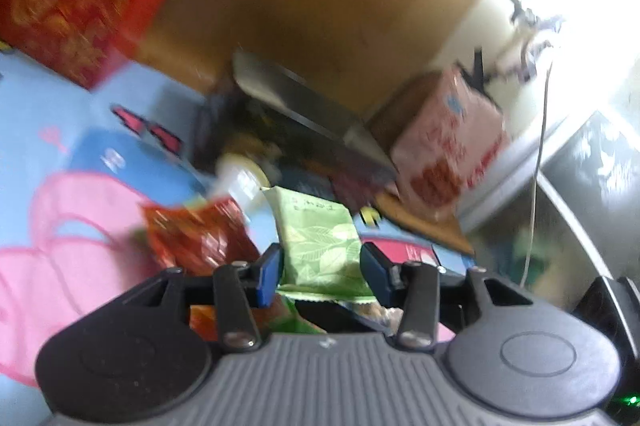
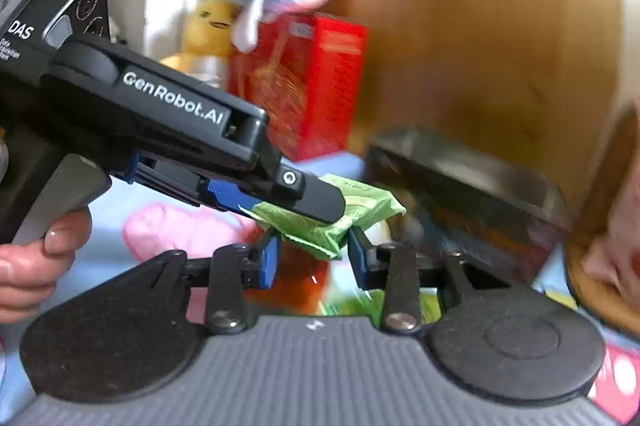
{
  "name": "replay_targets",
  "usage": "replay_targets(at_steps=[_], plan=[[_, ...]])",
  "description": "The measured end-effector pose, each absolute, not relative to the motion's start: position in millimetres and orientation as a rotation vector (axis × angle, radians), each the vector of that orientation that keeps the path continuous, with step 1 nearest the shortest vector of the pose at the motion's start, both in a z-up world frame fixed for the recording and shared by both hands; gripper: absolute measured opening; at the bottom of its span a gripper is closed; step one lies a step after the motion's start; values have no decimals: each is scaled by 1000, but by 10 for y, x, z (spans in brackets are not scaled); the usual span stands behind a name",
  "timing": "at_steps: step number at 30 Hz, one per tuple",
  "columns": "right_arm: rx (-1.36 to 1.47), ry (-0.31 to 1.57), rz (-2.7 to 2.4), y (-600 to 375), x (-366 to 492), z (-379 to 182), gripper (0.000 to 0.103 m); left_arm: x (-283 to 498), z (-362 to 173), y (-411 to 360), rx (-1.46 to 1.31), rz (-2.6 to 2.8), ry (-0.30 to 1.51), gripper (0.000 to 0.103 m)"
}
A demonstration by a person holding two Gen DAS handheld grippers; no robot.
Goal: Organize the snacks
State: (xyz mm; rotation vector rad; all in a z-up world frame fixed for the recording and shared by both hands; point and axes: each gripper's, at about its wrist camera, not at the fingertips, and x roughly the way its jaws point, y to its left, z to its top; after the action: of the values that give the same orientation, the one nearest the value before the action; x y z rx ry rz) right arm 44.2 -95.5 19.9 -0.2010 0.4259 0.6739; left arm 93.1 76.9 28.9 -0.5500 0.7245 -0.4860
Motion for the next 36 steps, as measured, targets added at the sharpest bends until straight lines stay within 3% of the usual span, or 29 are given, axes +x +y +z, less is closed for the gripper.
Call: replay_targets(at_steps=[6,15,21,24,26,36], plan=[[-136,534,639,-1181,491,-15,39,997,162,500,-513,-492,805,42],[-137,344,581,-1221,891,424,40,1596,737,394,-444,-529,647,45],[-50,425,551,-1334,1590,493,41,2190,674,251,-438,-495,665,45],[-28,447,511,-1391,1690,488,42,2287,633,197,-429,-479,667,50],[-7,435,488,-1457,1670,488,51,2282,642,178,-431,-479,658,55],[117,459,585,-1867,1097,352,51,1405,677,764,-484,-513,587,58]])
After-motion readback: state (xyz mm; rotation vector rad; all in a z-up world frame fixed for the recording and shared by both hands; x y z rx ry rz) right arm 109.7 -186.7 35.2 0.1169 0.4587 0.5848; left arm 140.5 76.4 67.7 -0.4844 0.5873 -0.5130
